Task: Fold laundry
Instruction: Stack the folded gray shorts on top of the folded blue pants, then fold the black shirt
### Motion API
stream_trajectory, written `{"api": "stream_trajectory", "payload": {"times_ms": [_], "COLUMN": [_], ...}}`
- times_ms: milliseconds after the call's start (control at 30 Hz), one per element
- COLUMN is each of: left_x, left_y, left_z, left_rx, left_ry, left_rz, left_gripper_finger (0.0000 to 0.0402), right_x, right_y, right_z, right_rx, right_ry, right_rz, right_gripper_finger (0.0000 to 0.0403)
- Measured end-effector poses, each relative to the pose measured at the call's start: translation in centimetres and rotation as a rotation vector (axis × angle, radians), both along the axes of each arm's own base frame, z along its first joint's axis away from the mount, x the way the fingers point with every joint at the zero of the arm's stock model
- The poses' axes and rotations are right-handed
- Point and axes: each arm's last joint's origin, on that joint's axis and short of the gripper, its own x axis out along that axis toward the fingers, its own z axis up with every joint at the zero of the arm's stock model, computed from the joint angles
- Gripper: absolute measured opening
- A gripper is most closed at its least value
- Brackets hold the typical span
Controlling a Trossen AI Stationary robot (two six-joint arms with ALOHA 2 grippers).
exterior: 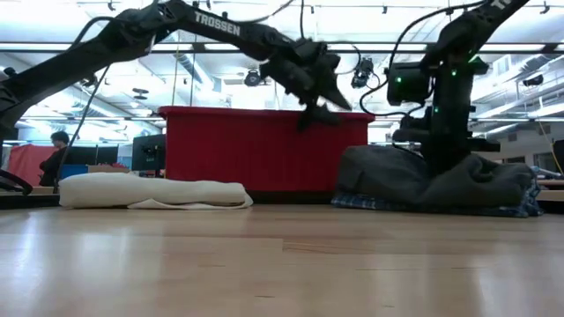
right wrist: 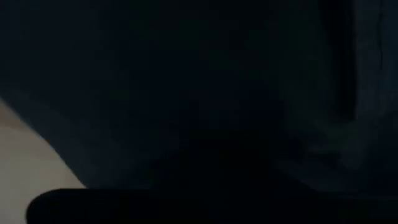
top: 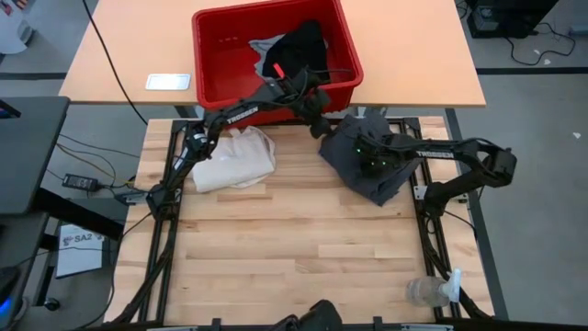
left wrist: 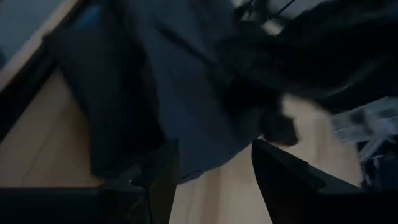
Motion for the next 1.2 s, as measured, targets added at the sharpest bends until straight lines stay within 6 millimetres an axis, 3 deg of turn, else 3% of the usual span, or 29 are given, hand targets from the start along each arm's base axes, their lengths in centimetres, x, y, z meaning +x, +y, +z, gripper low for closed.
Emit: {"api": "stream_trajectory", "payload": {"times_ms": [167, 300, 467, 600, 767, 933, 1033, 1200], "left_x": [-0.2, -1.6, -5.9, -9.4, -13.6, -17.5, -19.3, -21.7], "left_y": [-1.1, -0.6, 1.4, 4.1, 8.3, 13.0, 15.4, 19.5], "left_z": [3.6, 5.8, 9.4, 10.3, 10.4, 7.8, 6.3, 3.7], "left_rx": [0.069, 0.072, 0.119, 0.119, 0.148, 0.133, 0.157, 0.213], "left_ry": [-0.135, -0.173, -0.140, -0.094, -0.057, 0.031, 0.065, 0.057], "left_rz": [-0.029, 0.032, 0.257, 0.377, 0.551, 0.649, 0.674, 0.724], "left_gripper_finger": [0.0205, 0.0205, 0.0205, 0.0205, 0.0205, 0.0205, 0.0205, 0.0205], "right_x": [0.0, -0.6, -0.9, -0.7, 0.2, 1.4, 2.1, 3.2], "right_y": [-0.1, 0.0, 0.2, -0.1, -1.3, -3.6, -5.5, -9.9], "right_z": [2.7, 5.9, 9.6, 11.6, 13.1, 13.8, 14.6, 18.0], "right_rx": [-0.038, -0.091, -0.203, -0.280, -0.414, -0.495, -0.581, -0.773], "right_ry": [-0.072, -0.190, -0.482, -0.687, -0.846, -0.967, -0.967, -0.931], "right_rz": [0.062, 0.087, 0.193, 0.221, 0.214, 0.189, 0.195, 0.199], "right_gripper_finger": [0.0066, 0.0077, 0.0120, 0.0165, 0.0211, 0.0233, 0.0236, 0.0236]}}
